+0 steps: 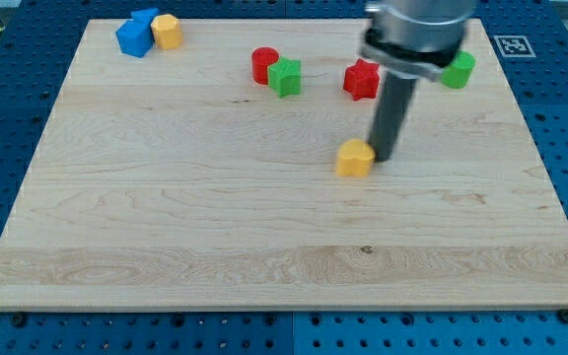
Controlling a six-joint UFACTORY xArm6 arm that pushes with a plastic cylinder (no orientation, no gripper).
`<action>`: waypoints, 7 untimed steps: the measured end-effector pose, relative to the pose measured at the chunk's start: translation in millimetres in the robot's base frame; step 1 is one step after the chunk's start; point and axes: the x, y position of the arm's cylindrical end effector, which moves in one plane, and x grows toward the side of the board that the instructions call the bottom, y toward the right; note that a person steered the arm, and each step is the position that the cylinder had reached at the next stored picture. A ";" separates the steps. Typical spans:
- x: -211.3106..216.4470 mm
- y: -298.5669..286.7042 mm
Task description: Place the yellow heart at the bottom left side of the green star
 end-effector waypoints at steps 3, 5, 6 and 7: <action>55.5 57.3; 18.0 -28.2; -6.1 -71.9; 2.1 -44.9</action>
